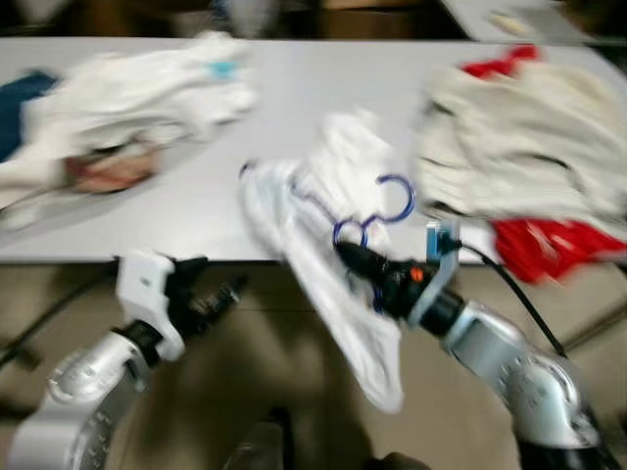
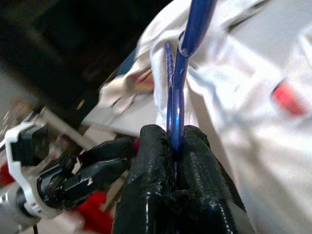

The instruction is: Hang hanger

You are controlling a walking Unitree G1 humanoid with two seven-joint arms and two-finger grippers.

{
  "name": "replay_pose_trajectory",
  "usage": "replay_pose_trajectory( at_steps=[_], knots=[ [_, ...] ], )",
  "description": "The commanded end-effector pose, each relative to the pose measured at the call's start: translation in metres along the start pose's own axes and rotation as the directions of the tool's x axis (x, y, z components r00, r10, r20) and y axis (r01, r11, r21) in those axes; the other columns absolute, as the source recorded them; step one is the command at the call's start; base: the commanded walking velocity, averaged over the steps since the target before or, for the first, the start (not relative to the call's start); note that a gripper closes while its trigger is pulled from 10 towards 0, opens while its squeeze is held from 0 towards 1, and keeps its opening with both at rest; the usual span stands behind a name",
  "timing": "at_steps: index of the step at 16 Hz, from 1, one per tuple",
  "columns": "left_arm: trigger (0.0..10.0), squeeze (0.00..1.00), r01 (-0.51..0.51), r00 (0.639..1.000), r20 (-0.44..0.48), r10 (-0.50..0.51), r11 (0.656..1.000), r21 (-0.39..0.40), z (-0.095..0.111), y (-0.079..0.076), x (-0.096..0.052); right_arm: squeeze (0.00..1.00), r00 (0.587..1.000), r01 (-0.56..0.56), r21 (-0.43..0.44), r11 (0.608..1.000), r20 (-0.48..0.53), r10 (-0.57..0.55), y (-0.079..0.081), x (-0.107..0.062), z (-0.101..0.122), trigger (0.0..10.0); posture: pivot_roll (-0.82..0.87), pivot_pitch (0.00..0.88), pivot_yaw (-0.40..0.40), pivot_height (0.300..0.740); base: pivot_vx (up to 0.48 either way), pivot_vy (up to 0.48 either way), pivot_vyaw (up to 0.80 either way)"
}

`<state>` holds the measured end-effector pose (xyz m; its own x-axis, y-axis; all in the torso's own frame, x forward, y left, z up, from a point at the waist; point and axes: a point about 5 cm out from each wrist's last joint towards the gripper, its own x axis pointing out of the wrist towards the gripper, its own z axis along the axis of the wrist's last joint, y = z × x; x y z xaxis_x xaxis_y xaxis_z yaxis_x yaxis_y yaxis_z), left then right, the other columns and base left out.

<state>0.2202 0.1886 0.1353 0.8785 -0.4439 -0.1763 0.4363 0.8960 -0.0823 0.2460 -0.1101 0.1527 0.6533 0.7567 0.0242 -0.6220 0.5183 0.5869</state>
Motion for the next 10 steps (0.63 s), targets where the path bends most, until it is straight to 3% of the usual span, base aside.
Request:
replay_pose_trajectory(
  at_steps=[1, 5, 10],
  knots=[
    [10.0, 1.0, 0.011, 1.0, -0.017, -0.011, 1.0, 0.018, -0.005, -0.005, -0.002, 0.0, 0.999, -0.006, -0.023, 1.0, -0.036, 0.005, 0.006, -0.005, -0.005, 10.0, -0.05, 0.144, 0.017, 0.74, 0.0, 0.0, 0.78],
    [10.0, 1.0, 0.01, 0.999, -0.039, -0.008, 0.998, 0.055, -0.011, -0.007, -0.003, 0.0, 0.996, 0.011, -0.056, 0.998, -0.087, -0.016, 0.011, -0.013, -0.017, 10.0, -0.05, 0.148, 0.011, 0.74, 0.0, 0.0, 0.78],
    [10.0, 1.0, 0.084, 0.994, -0.074, -0.079, 0.994, 0.074, -0.015, -0.014, -0.002, 0.0, 0.993, 0.021, -0.085, 0.996, -0.115, -0.031, 0.011, -0.013, -0.023, 10.0, -0.04, 0.139, 0.014, 0.74, 0.0, 0.0, 0.78]
  ],
)
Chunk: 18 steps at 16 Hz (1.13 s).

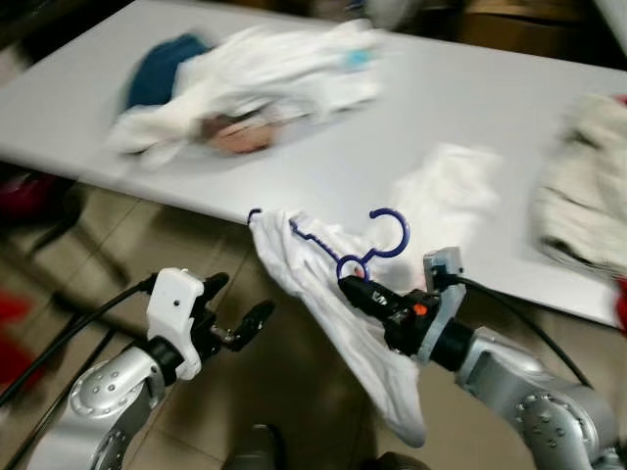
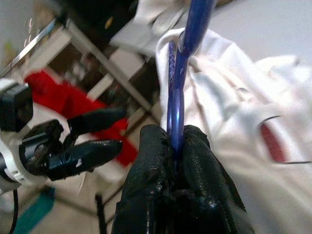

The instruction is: Hang hanger

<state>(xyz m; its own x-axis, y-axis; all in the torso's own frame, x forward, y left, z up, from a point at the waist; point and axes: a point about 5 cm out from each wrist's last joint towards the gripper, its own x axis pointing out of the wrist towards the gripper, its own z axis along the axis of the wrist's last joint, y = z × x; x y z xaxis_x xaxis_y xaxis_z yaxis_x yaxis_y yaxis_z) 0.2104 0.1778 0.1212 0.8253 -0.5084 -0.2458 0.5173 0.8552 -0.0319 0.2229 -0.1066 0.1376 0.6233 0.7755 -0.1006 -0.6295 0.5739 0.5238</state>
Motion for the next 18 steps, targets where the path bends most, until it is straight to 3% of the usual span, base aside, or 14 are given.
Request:
replay_pose_trajectory(
  at_steps=[1, 14, 18],
  knots=[
    [10.0, 1.0, 0.003, 1.0, 0.006, -0.003, 1.0, 0.012, 0.001, -0.001, 0.0, 0.0, 1.0, -0.001, -0.021, 1.0, 0.004, 0.001, 0.002, 0.0, 0.0, 10.0, -0.04, 0.138, 0.015, 0.74, 0.0, 0.0, 0.78],
    [10.0, 1.0, 0.003, 1.0, -0.007, -0.003, 1.0, 0.03, -0.001, 0.001, 0.002, 0.0, 0.997, 0.076, -0.081, 0.994, 0.007, -0.076, -0.007, 0.004, -0.004, 10.0, -0.04, 0.126, 0.022, 0.74, 0.0, 0.0, 0.78],
    [10.0, 1.0, -0.006, 1.0, -0.004, 0.006, 0.999, 0.034, 0.0, 0.003, 0.003, 0.0, 0.975, 0.217, -0.084, 0.973, 0.072, -0.211, -0.023, 0.003, 0.006, 10.0, -0.04, 0.127, 0.026, 0.74, 0.0, 0.0, 0.79]
  ],
)
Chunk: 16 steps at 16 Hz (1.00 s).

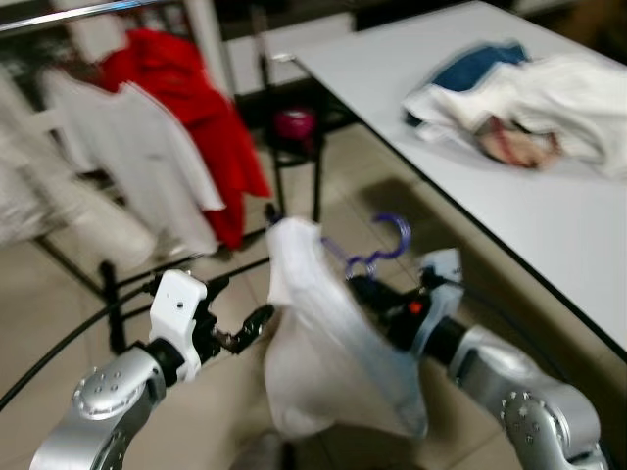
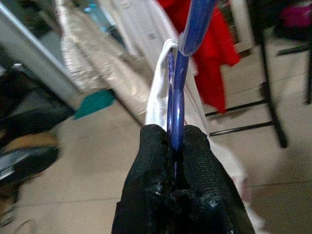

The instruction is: Hang hanger

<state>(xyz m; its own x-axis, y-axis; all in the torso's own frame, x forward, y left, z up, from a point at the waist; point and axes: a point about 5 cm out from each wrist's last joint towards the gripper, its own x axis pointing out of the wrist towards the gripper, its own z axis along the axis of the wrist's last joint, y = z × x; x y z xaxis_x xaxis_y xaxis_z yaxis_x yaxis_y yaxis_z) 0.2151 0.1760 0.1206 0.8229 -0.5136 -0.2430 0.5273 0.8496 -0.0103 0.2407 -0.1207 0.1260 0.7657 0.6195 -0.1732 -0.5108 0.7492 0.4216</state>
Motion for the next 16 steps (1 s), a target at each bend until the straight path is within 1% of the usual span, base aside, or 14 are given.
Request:
replay_pose_trajectory(
  at_steps=[1, 3, 4, 5, 7, 9, 12, 16],
  knots=[
    [10.0, 1.0, -0.016, 1.0, -0.006, 0.016, 1.0, 0.012, -0.001, 0.003, -0.002, 0.0, 0.999, 0.02, -0.009, 1.0, 0.037, -0.02, -0.001, 0.002, 0.005, 10.0, -0.04, 0.126, 0.026, 0.74, 0.0, 0.0, 0.79],
    [10.0, 1.0, -0.047, 0.999, 0.005, 0.047, 0.999, 0.021, 0.002, 0.011, -0.002, 0.0, 0.994, 0.099, -0.102, 0.99, 0.048, -0.094, -0.013, 0.006, 0.014, 10.0, -0.04, 0.125, 0.03, 0.74, 0.0, 0.0, 0.79],
    [10.0, 1.0, -0.058, 0.998, 0.01, 0.058, 0.998, 0.027, 0.003, 0.013, -0.002, 0.0, 0.996, 0.088, -0.146, 0.985, 0.04, -0.083, -0.013, 0.008, 0.017, 10.0, -0.04, 0.124, 0.033, 0.74, 0.0, 0.0, 0.79],
    [10.0, 1.0, -0.064, 0.998, 0.012, 0.064, 0.997, 0.031, 0.004, 0.015, -0.002, 0.0, 0.996, 0.082, -0.163, 0.983, 0.035, -0.077, -0.014, 0.009, 0.018, 10.0, -0.04, 0.124, 0.033, 0.74, 0.0, 0.0, 0.79],
    [10.0, 1.0, -0.119, 0.993, 0.03, 0.118, 0.992, 0.048, 0.008, 0.024, -0.002, 0.0, 0.997, 0.078, -0.216, 0.973, 0.036, -0.072, -0.018, 0.014, 0.026, 10.0, -0.04, 0.122, 0.03, 0.74, 0.0, 0.0, 0.79],
    [10.0, 1.0, -0.145, 0.989, 0.039, 0.143, 0.988, 0.057, 0.009, 0.028, 0.0, 0.0, 0.995, 0.091, -0.228, 0.969, 0.051, -0.081, -0.022, 0.016, 0.033, 10.0, -0.04, 0.122, 0.028, 0.74, 0.0, 0.0, 0.79],
    [10.0, 1.0, -0.141, 0.989, 0.046, 0.138, 0.988, 0.06, 0.011, 0.027, 0.004, 0.0, 0.996, 0.08, -0.228, 0.97, 0.055, -0.069, -0.022, 0.018, 0.035, 10.0, -0.04, 0.123, 0.028, 0.74, 0.0, 0.0, 0.79],
    [10.0, 1.0, -0.149, 0.988, 0.047, 0.146, 0.986, 0.072, 0.01, 0.029, 0.012, 0.0, 0.997, 0.055, -0.187, 0.981, 0.069, -0.043, -0.02, 0.02, 0.039, 10.0, -0.05, 0.122, 0.028, 0.74, 0.0, 0.0, 0.79]
  ],
)
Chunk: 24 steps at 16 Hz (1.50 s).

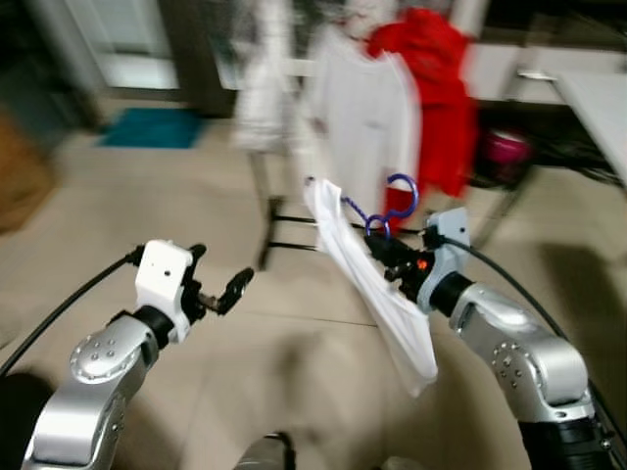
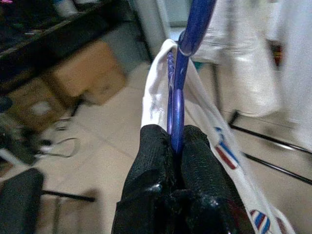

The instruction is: Hang hanger

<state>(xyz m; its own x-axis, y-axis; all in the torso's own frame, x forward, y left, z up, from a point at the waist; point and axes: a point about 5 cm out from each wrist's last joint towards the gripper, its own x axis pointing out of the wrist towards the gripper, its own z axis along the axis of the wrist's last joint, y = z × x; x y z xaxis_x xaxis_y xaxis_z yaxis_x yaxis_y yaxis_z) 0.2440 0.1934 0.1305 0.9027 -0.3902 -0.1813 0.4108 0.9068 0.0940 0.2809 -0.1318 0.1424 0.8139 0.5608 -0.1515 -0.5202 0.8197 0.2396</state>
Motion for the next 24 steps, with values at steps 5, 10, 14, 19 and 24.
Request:
replay_pose_trajectory(
  at_steps=[5, 10, 14, 19, 24],
  knots=[
    [10.0, 0.0, 0.002, 1.0, 0.016, -0.002, 1.0, -0.012, 0.001, 0.008, 0.012, 0.0, 0.988, -0.153, 0.063, 0.986, 0.024, 0.151, 0.002, -0.01, 0.012, 10.0, -0.06, 0.122, 0.036, 0.74, 0.0, 0.0, 0.32],
    [10.0, 0.0, 0.056, 0.997, 0.063, -0.052, 0.996, -0.076, 0.013, 0.019, 0.024, 0.0, 0.973, -0.228, 0.078, 0.971, 0.045, 0.225, 0.005, -0.017, 0.018, 10.0, -0.06, 0.115, 0.042, 0.74, 0.0, 0.0, 0.0],
    [0.4, 0.0, 0.155, 0.988, 0.042, -0.15, 0.978, -0.139, 0.008, 0.027, 0.049, 0.0, 0.93, -0.365, 0.119, 0.923, 0.091, 0.356, 0.02, -0.025, 0.024, 10.0, -0.08, 0.105, 0.054, 0.74, 0.0, 0.0, 0.0],
    [0.0, 0.0, 0.202, 0.979, 0.048, -0.197, 0.962, -0.185, 0.006, 0.031, 0.061, 0.0, 0.909, -0.415, 0.133, 0.9, 0.103, 0.404, 0.025, -0.033, 0.025, 10.0, -0.08, 0.098, 0.06, 0.74, 0.0, 0.0, 0.0],
    [0.0, 0.0, 0.308, 0.951, 0.093, -0.296, 0.937, -0.167, 0.009, 0.028, 0.07, 0.0, 0.904, -0.425, 0.151, 0.893, 0.117, 0.411, 0.025, -0.038, 0.027, 10.0, -0.09, 0.091, 0.058, 0.74, 0.0, 0.0, 0.0]
  ],
)
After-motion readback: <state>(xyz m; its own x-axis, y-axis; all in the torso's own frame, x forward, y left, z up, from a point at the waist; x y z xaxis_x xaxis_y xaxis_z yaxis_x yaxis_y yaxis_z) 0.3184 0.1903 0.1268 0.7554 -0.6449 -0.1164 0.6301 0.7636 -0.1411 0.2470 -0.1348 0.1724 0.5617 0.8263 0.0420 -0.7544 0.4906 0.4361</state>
